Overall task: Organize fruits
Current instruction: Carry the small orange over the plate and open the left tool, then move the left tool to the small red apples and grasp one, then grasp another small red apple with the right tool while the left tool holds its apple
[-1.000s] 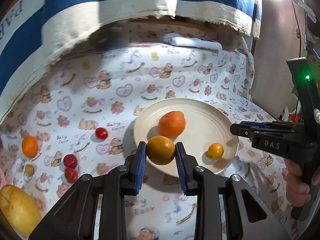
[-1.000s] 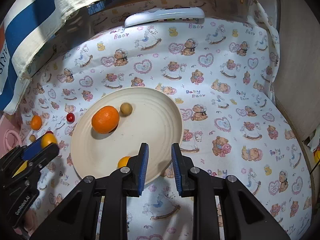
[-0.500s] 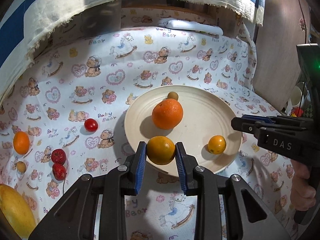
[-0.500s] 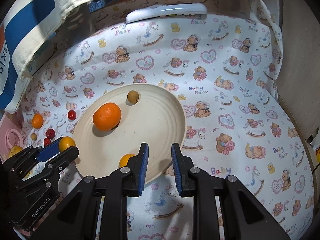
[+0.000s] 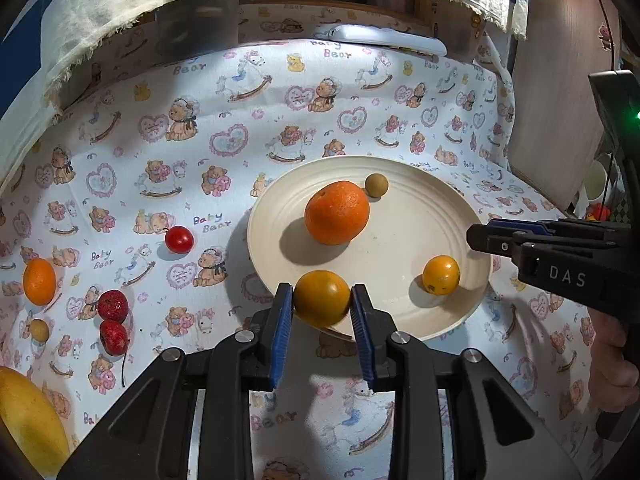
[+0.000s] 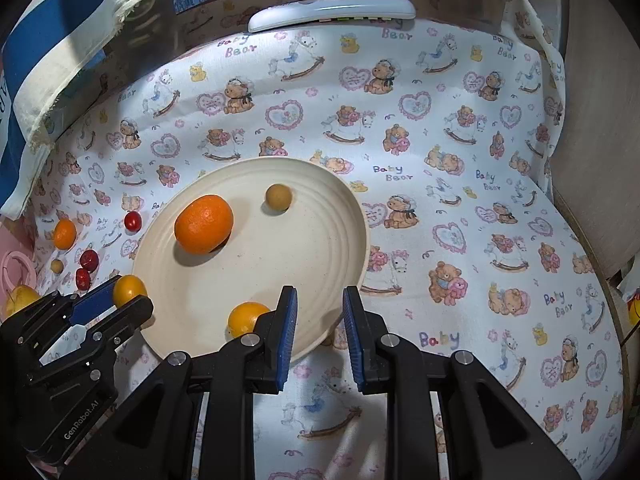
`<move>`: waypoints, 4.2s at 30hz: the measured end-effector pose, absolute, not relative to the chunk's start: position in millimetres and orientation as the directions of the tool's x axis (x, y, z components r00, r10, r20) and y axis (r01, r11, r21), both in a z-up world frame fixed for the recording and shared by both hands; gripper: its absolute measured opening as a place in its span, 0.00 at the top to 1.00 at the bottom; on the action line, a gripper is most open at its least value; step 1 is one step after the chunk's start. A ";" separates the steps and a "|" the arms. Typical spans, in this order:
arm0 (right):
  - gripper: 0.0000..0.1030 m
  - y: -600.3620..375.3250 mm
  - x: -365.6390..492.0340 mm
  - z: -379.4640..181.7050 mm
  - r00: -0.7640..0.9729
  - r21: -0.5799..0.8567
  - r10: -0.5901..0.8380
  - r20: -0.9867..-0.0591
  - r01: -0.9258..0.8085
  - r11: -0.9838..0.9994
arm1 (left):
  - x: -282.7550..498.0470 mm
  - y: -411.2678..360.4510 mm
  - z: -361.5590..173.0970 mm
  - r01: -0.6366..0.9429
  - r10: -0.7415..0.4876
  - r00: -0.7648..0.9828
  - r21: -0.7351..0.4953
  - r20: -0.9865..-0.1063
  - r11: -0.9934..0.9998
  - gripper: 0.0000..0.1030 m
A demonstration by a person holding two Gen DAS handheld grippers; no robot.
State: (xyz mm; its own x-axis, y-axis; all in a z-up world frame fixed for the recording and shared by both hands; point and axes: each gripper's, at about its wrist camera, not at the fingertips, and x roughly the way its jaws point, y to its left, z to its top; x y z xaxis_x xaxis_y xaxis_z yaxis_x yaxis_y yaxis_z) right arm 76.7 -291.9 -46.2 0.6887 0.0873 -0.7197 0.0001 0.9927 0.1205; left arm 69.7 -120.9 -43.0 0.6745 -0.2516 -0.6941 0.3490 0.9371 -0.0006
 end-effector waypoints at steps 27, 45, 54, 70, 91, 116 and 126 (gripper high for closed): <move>0.76 -278.6 70.7 -41.7 0.750 0.102 0.110 -0.652 -0.057 0.993 | 68.8 -28.0 -16.0 0.077 -0.076 0.788 -0.025 -0.610 0.997 0.21; 0.76 -272.2 71.3 -45.4 0.753 0.067 0.096 -0.652 -0.068 0.995 | 94.0 -7.8 -60.1 -0.049 0.096 0.634 0.084 -0.767 0.995 0.67; 0.76 -271.7 70.6 -44.4 0.752 0.066 0.098 -0.652 -0.072 0.995 | 95.5 -10.0 -66.1 -0.049 0.105 0.624 0.096 -0.774 0.994 0.77; 0.76 -263.5 59.0 -23.3 0.804 0.096 0.186 -0.565 -0.160 0.982 | 67.4 11.9 -12.5 -0.059 0.011 0.758 -0.052 -0.652 0.997 0.77; 0.60 -106.3 84.6 3.9 0.720 0.071 0.322 -0.615 -0.357 0.932 | 55.5 70.4 12.4 -0.094 -0.108 0.811 -0.310 -0.575 0.946 0.77; 0.63 -26.3 137.8 -43.5 0.622 0.050 0.351 -0.700 -0.448 0.893 | 56.2 107.1 5.3 -0.215 -0.067 0.790 -0.378 -0.609 0.900 0.77; 0.71 -15.4 145.9 -52.4 0.612 0.045 0.352 -0.708 -0.458 0.888 | 54.3 112.1 5.0 -0.228 -0.059 0.793 -0.386 -0.606 0.894 0.77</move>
